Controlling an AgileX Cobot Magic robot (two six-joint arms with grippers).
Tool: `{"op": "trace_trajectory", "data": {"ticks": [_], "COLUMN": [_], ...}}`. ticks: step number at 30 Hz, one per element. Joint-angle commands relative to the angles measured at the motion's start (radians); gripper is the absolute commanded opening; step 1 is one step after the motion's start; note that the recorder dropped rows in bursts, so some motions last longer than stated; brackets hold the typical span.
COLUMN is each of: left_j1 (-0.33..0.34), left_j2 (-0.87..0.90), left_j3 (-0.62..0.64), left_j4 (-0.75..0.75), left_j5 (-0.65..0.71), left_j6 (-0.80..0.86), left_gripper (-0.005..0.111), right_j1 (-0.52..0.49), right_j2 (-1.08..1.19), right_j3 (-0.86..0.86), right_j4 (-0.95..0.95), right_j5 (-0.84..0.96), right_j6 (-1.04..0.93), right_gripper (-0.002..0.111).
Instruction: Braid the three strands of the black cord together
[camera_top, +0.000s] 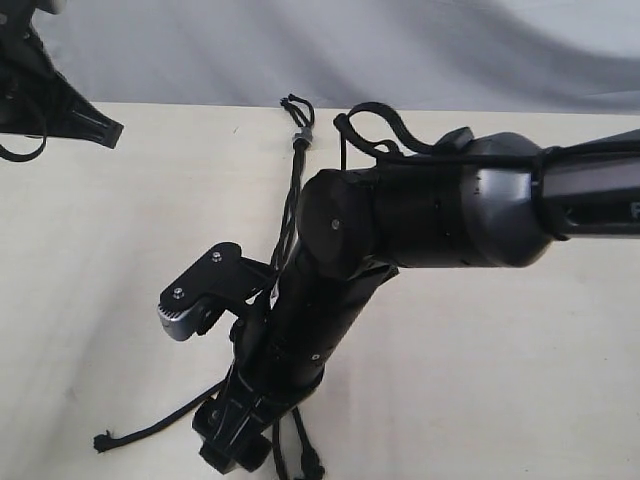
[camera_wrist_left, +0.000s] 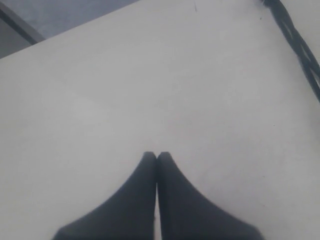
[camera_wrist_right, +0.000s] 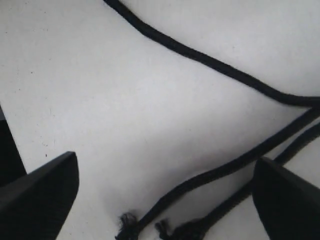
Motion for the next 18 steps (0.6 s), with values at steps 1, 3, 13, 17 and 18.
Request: {"op": "trace_trajectory", "data": {"ticks": [1,3,13,17,18], "left_j1": [0.0,0.0,0.0,0.0,0.0], "left_j2": [-0.007,-0.007,-0.007,-0.007,-0.007], "left_j3": [0.002,0.002,0.002,0.002,0.002], "left_j4": [-0.012,-0.012,-0.027,-0.027,-0.027], "left_j5": [-0.004,-0.004,-0.004,-0.004,-0.004], "left_j6": [-0.006,-0.006,-0.006,-0.003,-0.003], "left_gripper": [0.0,0.0,0.0,0.0,0.0], "right_j1": [0.012,0.021,0.021,0.017,0.012], "right_j2": [0.014,0.022,0.075,0.081,0.082], "right_j3": [0.015,0.022,0.022,0.022,0.022], "right_j4": [0.022,0.022,0.018,-0.02,-0.028], "right_j5": [0.005,0.005,0.003,-0.02,-0.021], "right_j6": [0.0,0.0,0.009,0.02,0.023], "right_gripper": [0.087,0.087,0.087,0.087,0.087]}}
